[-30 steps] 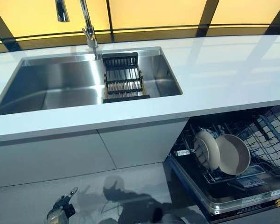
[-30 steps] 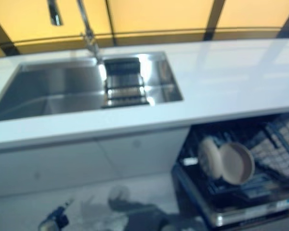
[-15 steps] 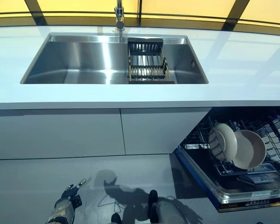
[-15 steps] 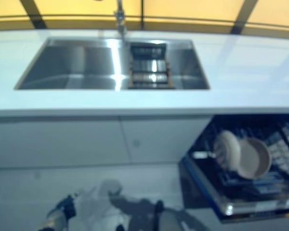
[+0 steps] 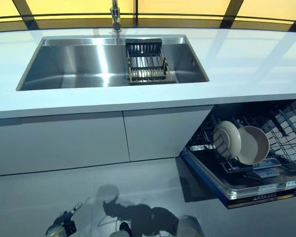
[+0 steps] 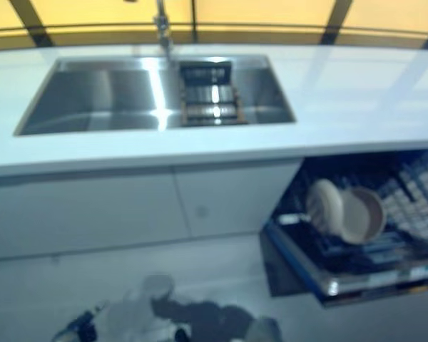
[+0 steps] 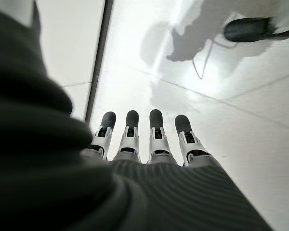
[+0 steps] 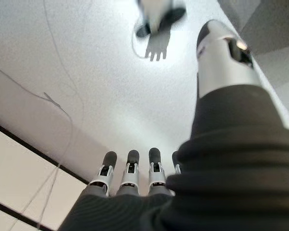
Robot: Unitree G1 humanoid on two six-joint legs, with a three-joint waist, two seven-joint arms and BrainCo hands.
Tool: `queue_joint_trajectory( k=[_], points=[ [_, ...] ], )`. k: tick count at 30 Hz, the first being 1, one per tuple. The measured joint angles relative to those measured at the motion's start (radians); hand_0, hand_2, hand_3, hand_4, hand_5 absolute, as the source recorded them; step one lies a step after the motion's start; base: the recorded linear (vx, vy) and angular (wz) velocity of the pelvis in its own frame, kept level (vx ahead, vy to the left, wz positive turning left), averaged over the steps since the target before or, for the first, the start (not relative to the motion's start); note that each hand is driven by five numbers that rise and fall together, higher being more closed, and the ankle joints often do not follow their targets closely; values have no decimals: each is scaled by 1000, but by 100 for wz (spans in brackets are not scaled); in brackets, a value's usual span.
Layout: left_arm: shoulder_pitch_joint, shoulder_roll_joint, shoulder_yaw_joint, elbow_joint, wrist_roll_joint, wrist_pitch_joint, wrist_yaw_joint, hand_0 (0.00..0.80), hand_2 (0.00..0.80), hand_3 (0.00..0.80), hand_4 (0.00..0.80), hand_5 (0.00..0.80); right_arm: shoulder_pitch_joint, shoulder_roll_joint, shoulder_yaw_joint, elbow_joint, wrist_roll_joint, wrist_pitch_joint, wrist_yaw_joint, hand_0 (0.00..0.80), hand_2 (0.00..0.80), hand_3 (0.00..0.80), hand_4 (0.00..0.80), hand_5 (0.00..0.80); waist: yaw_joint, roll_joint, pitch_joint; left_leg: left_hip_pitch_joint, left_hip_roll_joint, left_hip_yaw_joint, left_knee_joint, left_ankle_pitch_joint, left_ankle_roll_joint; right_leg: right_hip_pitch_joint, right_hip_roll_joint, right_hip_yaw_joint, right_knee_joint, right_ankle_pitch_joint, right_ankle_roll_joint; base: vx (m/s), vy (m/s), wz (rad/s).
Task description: Take plates into dishwasher
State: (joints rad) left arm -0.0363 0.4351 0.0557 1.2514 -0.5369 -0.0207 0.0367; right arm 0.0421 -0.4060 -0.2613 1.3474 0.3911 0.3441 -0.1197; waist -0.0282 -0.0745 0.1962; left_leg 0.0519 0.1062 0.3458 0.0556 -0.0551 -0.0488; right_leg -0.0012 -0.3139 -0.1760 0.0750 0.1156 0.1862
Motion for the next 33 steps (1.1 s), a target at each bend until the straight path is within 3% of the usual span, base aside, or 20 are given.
queue_joint_trajectory(
  k=[1, 3, 5, 6, 9, 11, 13, 16, 19, 25, 29, 33],
  points=[
    [7, -6, 16, -3, -13, 0, 15, 0, 0, 0, 0, 0, -8, 13, 9, -5, -1, -11, -8, 0, 0, 0, 0, 0, 18, -25, -9, 0, 0, 4, 19, -8, -30, 20, 4, -36, -32, -24, 18, -241, -197, -50],
    [-8, -42, 5, -27, -49, 6, 32, 0, 0, 0, 0, 0, -16, 10, 60, -42, 7, -37, -22, 0, 0, 0, 0, 0, 10, 2, -10, -62, 39, -42, 79, -24, -68, 21, 37, -27, -47, -105, 15, -295, -224, -4],
    [-27, -81, -10, -85, -48, 8, 31, 0, 0, 0, 0, 0, -17, -3, 69, -46, 33, -49, -42, 0, 0, 0, 0, 0, 13, 55, -12, -84, 76, -76, 67, 5, -68, -1, 85, -32, -42, -96, -17, -188, -109, 15],
    [-27, -94, -16, -97, -48, 7, 31, 0, 0, 0, 0, 0, -17, -9, 69, -45, 47, -52, -43, 0, 0, 0, 0, 0, 12, 65, -12, -80, 80, -89, 44, 21, -59, -2, 97, -33, -43, -94, -27, -157, -53, 2],
    [-24, -106, -36, -98, -48, 7, 31, 0, 0, 0, 0, 0, -29, -28, 69, -44, 100, -62, -48, 0, 0, 0, 0, 0, -13, 94, -21, -82, 78, -121, -2, 52, -51, -21, 106, -39, -38, -99, -37, -111, -43, 4],
    [-23, -106, -35, -98, -48, 5, 30, 0, 0, 0, 0, 0, -30, -36, 67, -43, 147, -75, -60, 0, 0, 0, 0, 0, -17, 106, -16, -80, 72, -125, -24, 73, -74, -29, 106, -39, -38, -88, -39, -62, -16, 3],
    [-17, -104, -35, -97, -48, 0, 28, 0, 0, 0, 0, 0, -29, -36, 63, -40, 228, -83, -66, 0, 0, 0, 0, 0, -18, 104, -9, -80, 55, -126, -33, 85, -85, -40, 91, -36, -38, -80, -28, -134, 44, 5],
    [-21, -104, -36, -96, -49, -10, 22, 0, 0, 0, 0, 0, -48, -36, 43, -37, 332, -99, -71, 0, 0, 0, 0, 0, -17, 112, 23, -87, 32, -126, -30, 92, -75, -55, 63, -35, -19, -79, -19, -159, 100, 4],
    [-34, -107, -40, -97, -81, -19, 21, 0, 0, 0, 0, 0, -92, -40, 17, -39, 441, -116, -79, 0, 0, 0, 0, 0, -15, 145, 57, -119, 16, -129, 3, 83, -60, -91, 38, -28, 29, -93, -13, -97, 93, 7],
    [-56, -154, -59, -101, -157, -53, 12, 0, 0, 0, 0, 0, -222, -60, -4, -88, 708, -199, -71, 0, 0, 0, 0, 0, -11, 228, 122, -193, -14, -142, 151, 27, -33, -177, -37, -13, 238, -187, -2, -85, 93, 16],
    [-48, -168, -75, -98, -187, -57, 9, 0, 0, 0, 0, 0, -296, -76, -3, -121, 909, -230, -29, 0, 0, 0, 0, 0, -4, 234, 141, -263, -20, -164, 273, -19, -31, -245, -76, -8, 392, -264, -10, -51, 51, 23],
    [-41, -187, -75, -95, -197, -57, 10, 0, 0, 0, 0, 0, -294, -74, -2, -128, 1071, -231, 36, 0, 0, 0, 0, 0, 17, 243, 164, -297, -15, -175, 341, -39, -34, -284, -85, 3, 476, -300, -19, 35, 21, 5]
  ],
)
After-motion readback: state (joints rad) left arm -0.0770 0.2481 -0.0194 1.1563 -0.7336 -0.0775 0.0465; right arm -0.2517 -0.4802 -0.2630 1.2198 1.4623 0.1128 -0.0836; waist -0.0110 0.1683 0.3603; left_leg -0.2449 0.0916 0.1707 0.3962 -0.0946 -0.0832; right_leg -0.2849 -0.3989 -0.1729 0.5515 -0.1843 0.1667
